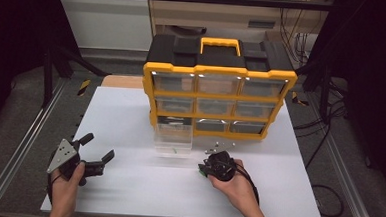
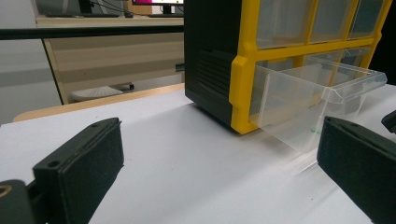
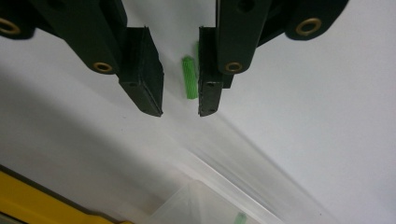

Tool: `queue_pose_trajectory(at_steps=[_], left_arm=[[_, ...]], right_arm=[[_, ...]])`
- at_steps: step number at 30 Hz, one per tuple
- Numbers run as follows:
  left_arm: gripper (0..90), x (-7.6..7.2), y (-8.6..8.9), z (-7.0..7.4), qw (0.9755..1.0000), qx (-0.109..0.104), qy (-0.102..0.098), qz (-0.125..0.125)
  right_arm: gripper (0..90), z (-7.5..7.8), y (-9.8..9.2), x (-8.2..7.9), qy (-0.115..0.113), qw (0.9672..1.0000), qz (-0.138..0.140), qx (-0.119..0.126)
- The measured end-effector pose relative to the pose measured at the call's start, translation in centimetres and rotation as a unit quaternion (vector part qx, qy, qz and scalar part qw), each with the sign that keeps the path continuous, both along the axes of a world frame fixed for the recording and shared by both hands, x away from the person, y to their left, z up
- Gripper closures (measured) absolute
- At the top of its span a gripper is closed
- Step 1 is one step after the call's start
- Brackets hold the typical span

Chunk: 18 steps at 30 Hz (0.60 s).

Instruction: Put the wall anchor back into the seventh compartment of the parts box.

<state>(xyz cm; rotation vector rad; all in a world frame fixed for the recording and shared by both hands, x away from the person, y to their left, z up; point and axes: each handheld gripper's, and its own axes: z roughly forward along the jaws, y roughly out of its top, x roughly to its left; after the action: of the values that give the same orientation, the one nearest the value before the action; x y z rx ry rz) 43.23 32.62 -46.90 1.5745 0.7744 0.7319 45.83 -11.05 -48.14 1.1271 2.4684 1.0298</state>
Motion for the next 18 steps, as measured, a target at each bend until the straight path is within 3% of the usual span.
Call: queue_pose_trajectory(at_steps=[18], left_arm=[[0.3,0.01,-0.01,-0.01,1.0000,0.001,0.000,-0.001]], right_arm=[[79.3,-0.61,0.23,0.14,0.007,0.9999,0.009,-0.008]])
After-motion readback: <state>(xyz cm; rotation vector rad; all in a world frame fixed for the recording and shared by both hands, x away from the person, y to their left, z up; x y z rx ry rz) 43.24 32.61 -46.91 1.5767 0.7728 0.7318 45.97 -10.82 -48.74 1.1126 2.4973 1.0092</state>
